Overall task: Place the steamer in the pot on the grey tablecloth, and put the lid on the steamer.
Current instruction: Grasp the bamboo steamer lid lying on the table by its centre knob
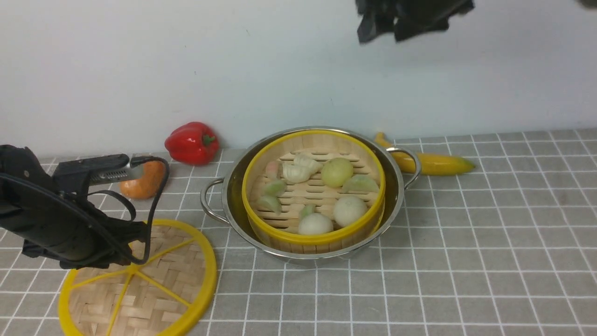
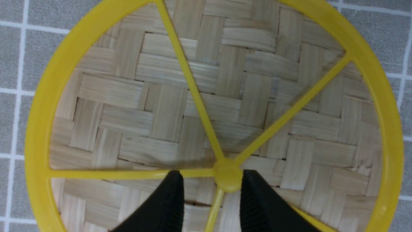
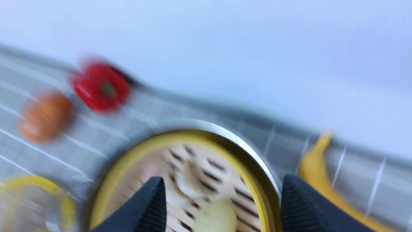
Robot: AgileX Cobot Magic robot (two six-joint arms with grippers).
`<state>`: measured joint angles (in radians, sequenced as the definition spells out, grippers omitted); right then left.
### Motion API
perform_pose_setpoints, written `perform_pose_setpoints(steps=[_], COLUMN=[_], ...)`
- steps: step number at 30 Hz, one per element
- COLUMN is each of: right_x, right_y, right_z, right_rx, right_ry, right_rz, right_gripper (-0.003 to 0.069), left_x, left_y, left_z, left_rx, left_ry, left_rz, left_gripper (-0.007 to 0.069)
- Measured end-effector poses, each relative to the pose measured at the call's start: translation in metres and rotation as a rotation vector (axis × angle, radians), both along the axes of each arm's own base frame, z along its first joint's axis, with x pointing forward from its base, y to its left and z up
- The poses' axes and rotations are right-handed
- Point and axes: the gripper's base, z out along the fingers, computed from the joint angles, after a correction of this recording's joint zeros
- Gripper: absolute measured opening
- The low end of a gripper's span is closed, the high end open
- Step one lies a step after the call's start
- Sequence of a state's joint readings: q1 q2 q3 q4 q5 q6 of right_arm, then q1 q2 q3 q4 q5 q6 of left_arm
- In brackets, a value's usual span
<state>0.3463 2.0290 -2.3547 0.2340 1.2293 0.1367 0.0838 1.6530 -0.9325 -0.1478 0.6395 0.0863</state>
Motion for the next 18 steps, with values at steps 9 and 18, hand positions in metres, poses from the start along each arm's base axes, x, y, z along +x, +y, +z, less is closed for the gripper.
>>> perform_pose_setpoints(steps=[9, 18], right_x=[-0.136, -0.257], right_y=[-0.05, -0.103], right_z=[0.147, 0.212], right_rx=[0.075, 0.074], right_ry=[-0.402, -0.694], right_rz=[0.026, -0.046], right_gripper=[0.0466, 0.0466], left_x=[0.008, 0.012], left_y=[-0.002, -0.001], left_z=[-0.023, -0.017], left_rx=[-0.043, -0.026], left_ry=[0.034, 0.061], left_rz=[0.031, -0.012], left_gripper=[0.0243, 0.0116])
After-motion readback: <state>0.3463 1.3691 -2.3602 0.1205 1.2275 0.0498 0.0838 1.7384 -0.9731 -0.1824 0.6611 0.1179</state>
